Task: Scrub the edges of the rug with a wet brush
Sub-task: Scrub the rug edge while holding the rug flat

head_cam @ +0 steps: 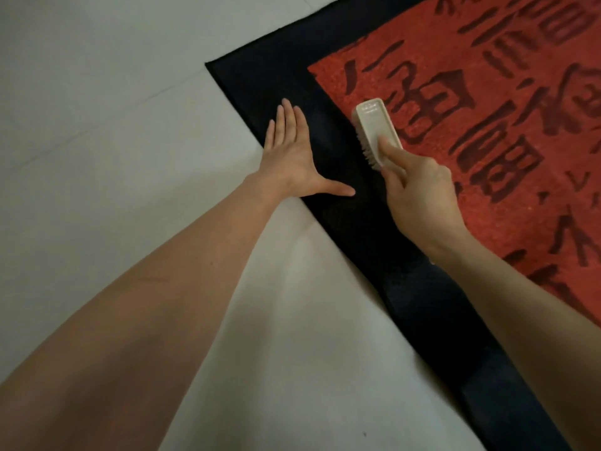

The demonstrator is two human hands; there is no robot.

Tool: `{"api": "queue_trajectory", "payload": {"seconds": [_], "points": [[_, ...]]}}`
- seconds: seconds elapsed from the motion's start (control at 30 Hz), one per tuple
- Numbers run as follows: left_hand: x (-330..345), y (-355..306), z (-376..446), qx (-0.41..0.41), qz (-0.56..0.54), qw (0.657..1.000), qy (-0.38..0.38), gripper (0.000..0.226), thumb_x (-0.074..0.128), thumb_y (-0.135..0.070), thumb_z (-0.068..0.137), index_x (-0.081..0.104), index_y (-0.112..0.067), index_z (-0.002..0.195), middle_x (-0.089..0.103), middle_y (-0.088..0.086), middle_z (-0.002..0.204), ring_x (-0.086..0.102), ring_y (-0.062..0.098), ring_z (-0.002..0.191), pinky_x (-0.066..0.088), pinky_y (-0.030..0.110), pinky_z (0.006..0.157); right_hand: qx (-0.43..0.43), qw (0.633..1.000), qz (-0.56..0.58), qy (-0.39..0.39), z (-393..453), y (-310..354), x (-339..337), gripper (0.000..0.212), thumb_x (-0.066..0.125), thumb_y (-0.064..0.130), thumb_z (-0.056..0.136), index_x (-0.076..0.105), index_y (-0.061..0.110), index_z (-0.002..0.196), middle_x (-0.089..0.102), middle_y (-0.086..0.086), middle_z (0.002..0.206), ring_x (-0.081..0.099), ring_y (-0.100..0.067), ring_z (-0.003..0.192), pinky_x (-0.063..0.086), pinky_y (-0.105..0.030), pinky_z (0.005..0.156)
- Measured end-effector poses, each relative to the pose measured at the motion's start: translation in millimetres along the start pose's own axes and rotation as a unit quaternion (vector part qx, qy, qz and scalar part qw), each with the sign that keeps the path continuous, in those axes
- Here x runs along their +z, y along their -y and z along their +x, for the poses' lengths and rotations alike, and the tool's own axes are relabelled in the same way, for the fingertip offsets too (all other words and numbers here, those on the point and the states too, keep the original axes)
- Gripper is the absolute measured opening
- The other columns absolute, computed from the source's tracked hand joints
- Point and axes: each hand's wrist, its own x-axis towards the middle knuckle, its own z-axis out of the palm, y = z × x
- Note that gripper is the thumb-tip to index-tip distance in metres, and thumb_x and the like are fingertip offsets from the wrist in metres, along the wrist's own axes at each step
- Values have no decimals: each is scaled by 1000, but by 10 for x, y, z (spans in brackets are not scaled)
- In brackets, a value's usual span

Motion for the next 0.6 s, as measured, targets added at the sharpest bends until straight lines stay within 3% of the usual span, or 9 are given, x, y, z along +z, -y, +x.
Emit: {"api": "queue_trajectory", "payload": {"seconds": [0.1,0.17,0.2,0.3,0.4,0.47,0.53,0.6], "points": [[8,-16,-17,-16,-10,1000,-11,164,70,-85,45,-23,3,148,-31,21,155,-28,29,145,-16,38,118,-44,998,-22,29,-162,67,60,38,50,14,96,57,24,133,68,-22,106,63,-40,101,49,-48,84],[11,-17,-48,-30,0,1000,-5,163,70,-83,45,-24,4,147,-32,23,154,-29,29,145,-16,39,119,-69,991,-67,90,-42,194,183,33,46,13,97,60,22,125,65,-19,91,63,-42,92,47,-42,71],[2,-26,-50,-35,2,999,2,165,69,-84,43,-24,4,147,-33,23,154,-30,30,144,-16,40,119,-62,991,-86,83,171,280,257,31,43,10,96,59,21,121,61,-16,87,62,-42,92,42,-38,67],[6,-23,-36,-48,14,999,5,159,68,-83,50,-24,4,147,-33,23,154,-29,30,145,-14,41,120,-9,995,-74,61,568,596,480,34,35,7,92,54,18,119,60,-15,100,60,-38,99,38,-37,70],[46,-9,-32,-42,11,999,-11,132,67,-61,75,-22,5,147,-29,22,156,-27,29,146,-15,39,119,-54,990,-101,78,169,525,551,34,36,12,95,49,23,125,59,-14,95,59,-33,91,35,-36,66],[60,0,-103,-43,7,999,-7,150,68,-76,59,-22,3,148,-30,20,156,-28,28,145,-16,39,119,-65,987,-128,74,268,439,507,40,39,9,94,47,25,130,61,-16,100,61,-35,95,37,-38,68],[1,-34,-102,-44,7,999,4,165,66,-88,42,-21,2,149,-30,19,156,-28,29,146,-14,40,119,-23,990,-122,63,749,536,487,37,39,7,95,50,19,128,59,-17,113,58,-37,106,38,-36,72],[11,-35,-105,-55,8,998,-3,156,69,-83,53,-20,2,150,-29,20,156,-26,30,146,-14,40,118,-8,993,-102,58,750,659,598,31,37,12,96,51,17,123,59,-15,113,59,-34,102,36,-34,71]]}}
